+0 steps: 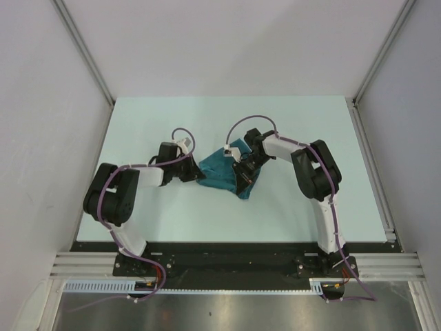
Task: Fold the napkin, place the utensils inside, and roll it up
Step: Roll the napkin with the utensil
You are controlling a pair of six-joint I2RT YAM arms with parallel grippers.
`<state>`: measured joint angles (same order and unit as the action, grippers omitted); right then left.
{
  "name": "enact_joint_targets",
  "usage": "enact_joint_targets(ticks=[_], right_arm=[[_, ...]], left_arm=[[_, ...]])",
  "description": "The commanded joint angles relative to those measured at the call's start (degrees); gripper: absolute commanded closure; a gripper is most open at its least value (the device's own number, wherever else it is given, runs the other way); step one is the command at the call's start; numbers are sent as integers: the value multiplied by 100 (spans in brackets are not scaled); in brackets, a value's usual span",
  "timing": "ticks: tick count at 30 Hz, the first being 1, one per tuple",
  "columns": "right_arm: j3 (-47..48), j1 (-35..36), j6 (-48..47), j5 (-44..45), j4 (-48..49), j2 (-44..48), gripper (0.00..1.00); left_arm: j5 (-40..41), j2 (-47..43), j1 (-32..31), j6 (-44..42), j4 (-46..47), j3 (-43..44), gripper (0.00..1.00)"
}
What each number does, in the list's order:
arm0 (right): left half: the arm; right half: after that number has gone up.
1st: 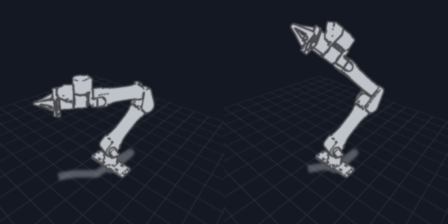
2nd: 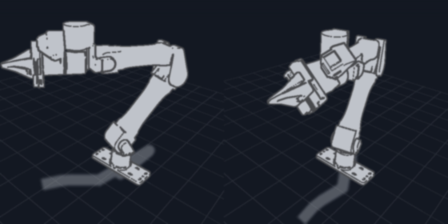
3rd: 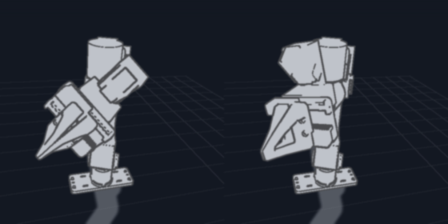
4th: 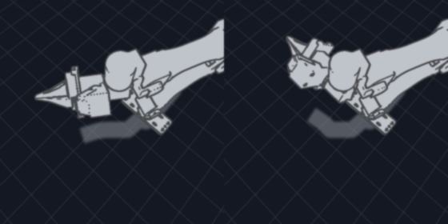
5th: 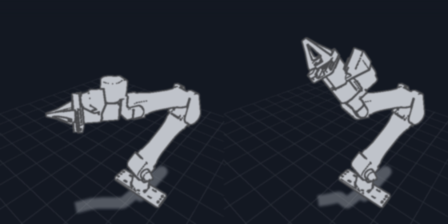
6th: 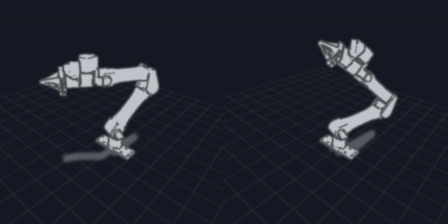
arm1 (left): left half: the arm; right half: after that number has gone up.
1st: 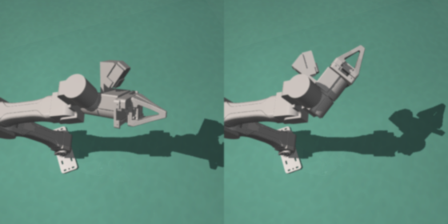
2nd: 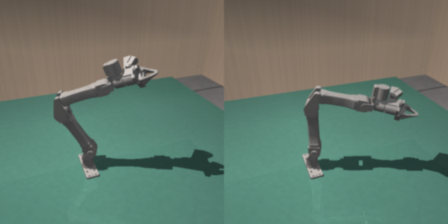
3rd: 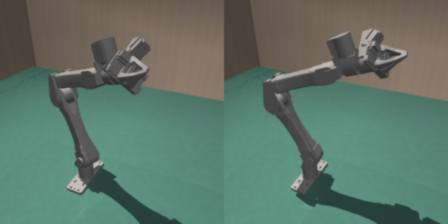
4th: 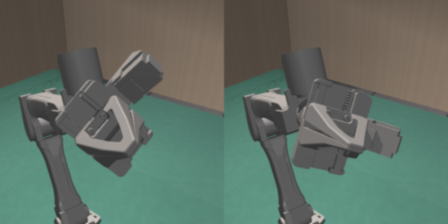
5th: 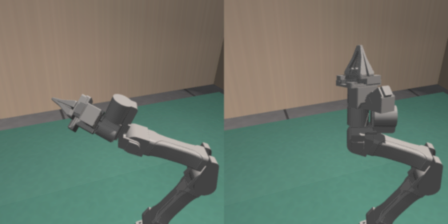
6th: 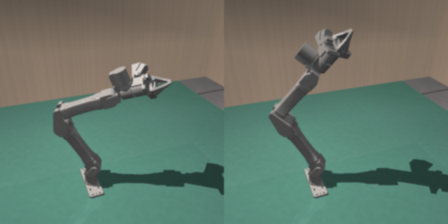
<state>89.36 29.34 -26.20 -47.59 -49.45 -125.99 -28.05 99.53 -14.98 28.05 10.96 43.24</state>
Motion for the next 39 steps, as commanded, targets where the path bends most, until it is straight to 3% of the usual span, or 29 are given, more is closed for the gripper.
enact_joint_targets(ticks=[1, 4, 10, 15, 19, 22, 29, 39], right_arm=[[-156, -227, 193, 435, 225, 162, 75], [-165, -271, 395, 567, 401, 584, 60], [-585, -157, 896, 1058, 1496, 1656, 50], [-1622, 692, 986, 2603, 2684, 2718, 39], [-2247, 1556, 844, 4035, 3747, 2818, 38], [-2432, 1925, 765, 4485, 4162, 2581, 39], [-2494, 2128, 502, 4960, 4514, 2167, 41], [-2503, 1979, 405, 4839, 4594, 1816, 44]], left_arm=[[-166, 84, -172, 25, -621, 237, 100], [-95, 233, -172, 42, -911, 430, 100], [45, 392, -154, 60, -1289, 676, 100], [54, 568, -128, 42, -1527, 835, 100], [19, 656, -128, 34, -1579, 896, 100], [10, 665, -119, 16, -1580, 896, 100], [2, 630, -119, -10, -1606, 896, 100], [-25, 647, -119, -19, -1606, 923, 100]])
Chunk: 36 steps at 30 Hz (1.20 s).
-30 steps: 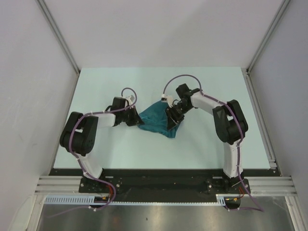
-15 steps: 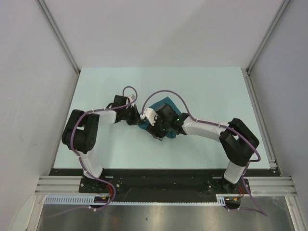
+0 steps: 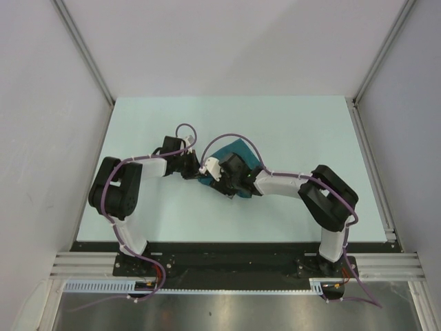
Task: Fold the napkin, place the utensils inside, and roll it up
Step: Roll the napkin with the utensil
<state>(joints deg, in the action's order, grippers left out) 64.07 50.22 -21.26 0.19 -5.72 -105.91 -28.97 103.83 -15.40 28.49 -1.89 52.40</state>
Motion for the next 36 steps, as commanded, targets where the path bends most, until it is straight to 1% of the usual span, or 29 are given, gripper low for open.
enact_joint_targets(ticks=[1, 3, 4, 6, 7, 9, 10, 11, 12, 13, 14, 16, 18, 19, 20, 22, 23, 24, 25, 28, 33, 36], right_arm=[[44, -161, -115, 34, 203, -211, 46], [79, -240, -107, -168, 124, -307, 49], [96, -301, -116, -211, 106, -325, 53], [123, -354, -124, -317, 27, -395, 58], [158, -433, -133, -370, -8, -422, 68], [237, -495, -142, -677, -236, -492, 79], [307, -530, -142, -826, -368, -527, 86], [464, -609, -125, -1158, -700, -571, 90], [553, -644, -107, -1326, -877, -658, 94], [632, -679, -63, -1485, -1201, -711, 100], [754, -741, -45, -1791, -1343, -738, 100], [878, -803, 77, -2161, -1781, -878, 100], [1045, -934, 191, -2495, -2038, -966, 100], [1072, -970, 227, -2828, -2187, -1010, 100], [1081, -1013, 262, -2979, -2223, -1028, 100], [1133, -1154, 368, -3391, -2302, -1107, 100], [1151, -1224, 411, -3524, -2320, -1134, 100], [1238, -1338, 473, -3673, -2346, -1177, 100], [1283, -1409, 482, -3997, -2433, -1300, 100], [1607, -1637, 500, -4525, -2706, -1677, 100], [2135, -1857, 385, -5027, -3242, -2355, 100], [2302, -1972, 377, -5238, -3339, -2627, 100]], left_arm=[[67, 225, -77, -72, -329, 7, 100], [58, 217, -77, -80, -329, 7, 100], [50, 225, -77, -80, -329, 7, 100], [32, 225, -77, -89, -312, 16, 100], [15, 217, -77, -98, -303, 16, 100], [-29, 208, -77, -116, -251, 33, 100], [-108, 182, -77, -133, -224, 42, 100], [-109, 129, -69, -133, -181, 68, 96], [-83, 76, -51, -125, -137, 77, 88], [-56, -2, -34, -107, -101, 86, 62], [48, -108, 19, -81, -40, 77, 50], [189, -441, 89, -37, 101, 42, 31], [479, -783, 204, -71, 162, -54, 27], [611, -899, 247, -98, 163, -116, 25], [803, -987, 265, -115, 171, -264, 24], [945, -1321, 274, -177, 496, -493, 23], [929, -1426, 274, -177, 618, -764, 23], [867, -1592, 265, -203, 950, -906, 23], [815, -1681, 248, -204, 1093, -1186, 22], [560, -1910, 160, -309, 1524, -1548, 22], [384, -1963, -138, -573, 1630, -1610, 24], [304, -1989, -411, -590, 1762, -1602, 26]])
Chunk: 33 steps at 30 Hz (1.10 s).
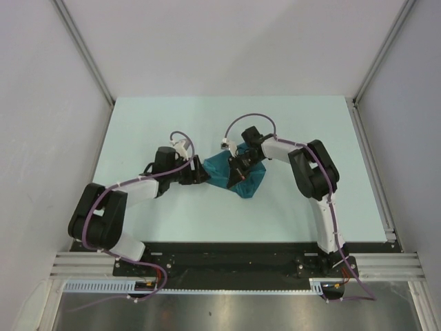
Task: Fold the napkin, place the utensils inside, and roll it up
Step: Roll the napkin with the utensil
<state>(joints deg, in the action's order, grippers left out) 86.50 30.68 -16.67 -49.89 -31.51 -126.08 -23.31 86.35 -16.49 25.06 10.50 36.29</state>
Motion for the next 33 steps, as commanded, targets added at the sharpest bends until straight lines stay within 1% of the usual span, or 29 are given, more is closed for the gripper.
enact_joint_targets(ticks=[1, 4, 8, 11, 13, 17, 22, 25, 33], right_arm=[[86, -87, -74, -267, -760, -654, 100], [113, -149, -56, -267, -752, -795, 100], [139, -211, -56, -241, -760, -883, 100], [157, -211, -56, -188, -760, -936, 100], [157, -220, -47, -179, -778, -944, 100], [157, -211, -65, -162, -796, -918, 100], [218, -220, -65, -144, -831, -971, 100], [236, -211, -47, -126, -840, -962, 100], [262, -211, -21, -135, -839, -1006, 100]], left_arm=[[-314, -198, -424, -230, 575, 62, 26], [-604, -31, -557, -20, 768, 150, 26], [-1026, 513, -601, 226, 1128, 238, 26], [-1290, 673, -618, 526, 1584, 194, 27], [-1395, 656, -636, 727, 1630, 194, 27], [-1404, 620, -680, 1018, 2095, 45, 25], [-1527, 1164, -689, 1255, 2657, 185, 25], [-1484, 1340, -680, 1230, 2720, 264, 25], [-1237, 1420, -663, 1045, 2869, 238, 25]])
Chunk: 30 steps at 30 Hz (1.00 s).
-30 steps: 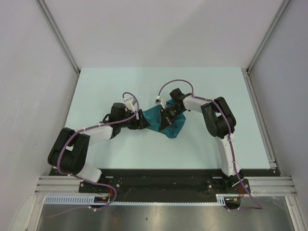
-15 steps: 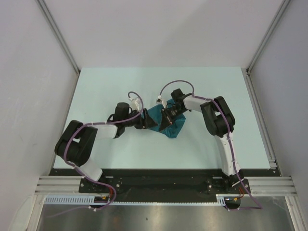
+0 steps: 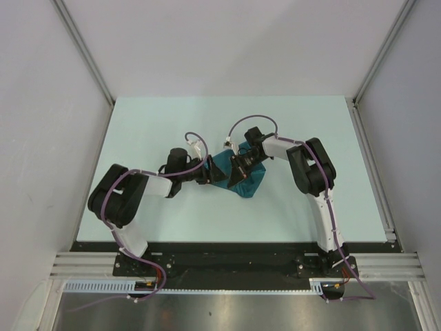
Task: Fold the napkin, place the utensils inside, and roll it up
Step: Roll the napkin with the utensil
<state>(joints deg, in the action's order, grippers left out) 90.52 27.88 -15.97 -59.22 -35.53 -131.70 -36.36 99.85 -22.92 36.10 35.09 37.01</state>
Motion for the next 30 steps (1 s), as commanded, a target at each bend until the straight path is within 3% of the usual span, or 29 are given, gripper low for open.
enact_joint_targets(ticks=[1, 9, 21, 23, 25, 27, 28, 30], right_arm=[[-140, 69, -82, 816, -446, -453, 100], [-149, 69, -73, 816, -437, -453, 100], [-157, 60, 50, 912, -376, -322, 98], [-192, 69, 154, 904, -280, -147, 88], [-254, 51, 286, 1026, -61, 47, 70], [-403, 16, 514, 1158, 150, 432, 62], [-447, -10, 594, 1245, 343, 574, 53], [-561, -98, 787, 1334, 520, 994, 52]], left_arm=[[-11, 78, -29, -15, 489, 148, 25], [172, 87, 94, 134, 920, -27, 25], [603, 447, 174, -120, 508, -107, 25], [683, 491, 182, -120, 385, -107, 25], [761, 474, 182, -138, 297, -115, 26], [814, 439, 182, -173, 157, -159, 25], [867, 430, 182, -199, 104, -177, 25], [911, 430, 191, -261, -2, -221, 26]])
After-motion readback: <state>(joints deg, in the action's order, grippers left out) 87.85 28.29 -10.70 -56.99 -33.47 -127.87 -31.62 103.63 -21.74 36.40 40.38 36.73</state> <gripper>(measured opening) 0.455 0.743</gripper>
